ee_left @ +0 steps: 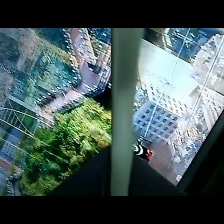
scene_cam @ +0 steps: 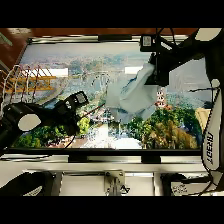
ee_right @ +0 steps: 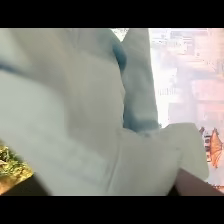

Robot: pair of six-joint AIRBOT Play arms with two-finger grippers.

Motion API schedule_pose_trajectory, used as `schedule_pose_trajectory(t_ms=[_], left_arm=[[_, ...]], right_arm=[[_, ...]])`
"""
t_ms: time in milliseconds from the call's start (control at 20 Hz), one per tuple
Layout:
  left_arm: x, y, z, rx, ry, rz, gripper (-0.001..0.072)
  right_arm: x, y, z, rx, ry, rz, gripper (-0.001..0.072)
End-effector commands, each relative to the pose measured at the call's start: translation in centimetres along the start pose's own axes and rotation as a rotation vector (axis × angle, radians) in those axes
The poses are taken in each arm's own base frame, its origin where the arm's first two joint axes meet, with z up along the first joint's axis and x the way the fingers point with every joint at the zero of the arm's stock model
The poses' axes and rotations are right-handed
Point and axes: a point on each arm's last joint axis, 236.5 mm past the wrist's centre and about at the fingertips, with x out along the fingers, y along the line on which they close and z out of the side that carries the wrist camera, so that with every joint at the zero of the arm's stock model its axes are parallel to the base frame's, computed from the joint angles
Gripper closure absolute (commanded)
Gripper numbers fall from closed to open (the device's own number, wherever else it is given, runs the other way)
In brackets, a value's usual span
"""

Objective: Fold the shirts.

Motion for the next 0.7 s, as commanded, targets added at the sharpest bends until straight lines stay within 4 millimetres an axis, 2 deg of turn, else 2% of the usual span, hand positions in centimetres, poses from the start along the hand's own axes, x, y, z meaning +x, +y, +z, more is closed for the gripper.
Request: schedule_pose_trajectory(t_ms=[0, 100, 200, 250, 300, 350, 400, 500, 550, 650], left_arm=[[-0.2, 2.3, 1.0, 0.035, -0.041, 0.098, 0.0658], [-0.3, 3.3, 0.7, 0.055, -0.027, 0.141, 0.0657], [-0.4, 4.4, 0.7, 0.027, -0.027, 0.188, 0.0636], [-0.5, 4.8, 0.6, 0.039, -0.023, 0.205, 0.0509], [-0.6, 5.3, 0.6, 0.046, -0.019, 0.223, 0.0326], [-0.7, 5.9, 0.4, 0.026, -0.019, 0.243, 0.0209], [-0.9, 6.7, 0.0, 0.006, -0.011, 0.260, 0.0139], [-1.3, 8.3, -1.3, -0.046, 0.005, 0.291, 0.0069], [-1.9, 9.6, -2.0, -0.114, 0.007, 0.321, 0.0069], [-3.7, 12.2, -2.9, -0.218, -0.008, 0.382, 0.0001]], right_arm=[[0.6, 1.0, 0.4, -0.012, 0.031, 0.034, 0.0393], [0.6, 1.3, 0.1, 0.008, 0.045, 0.047, 0.0634], [0.5, 1.4, -0.1, 0.029, 0.053, 0.050, 0.0639], [0.5, 1.4, 0.0, 0.036, 0.052, 0.050, 0.0639], [0.5, 1.4, 0.0, 0.042, 0.051, 0.050, 0.0640], [0.5, 1.5, 0.1, 0.056, 0.048, 0.051, 0.0640], [0.5, 1.5, 0.1, 0.076, 0.048, 0.049, 0.0640], [0.0, 1.5, 0.3, 0.135, 0.045, 0.038, 0.0641], [-0.3, 1.6, 0.5, 0.154, 0.044, 0.030, 0.0641], [-1.2, 1.7, 0.8, 0.163, 0.040, 0.009, 0.0641]])
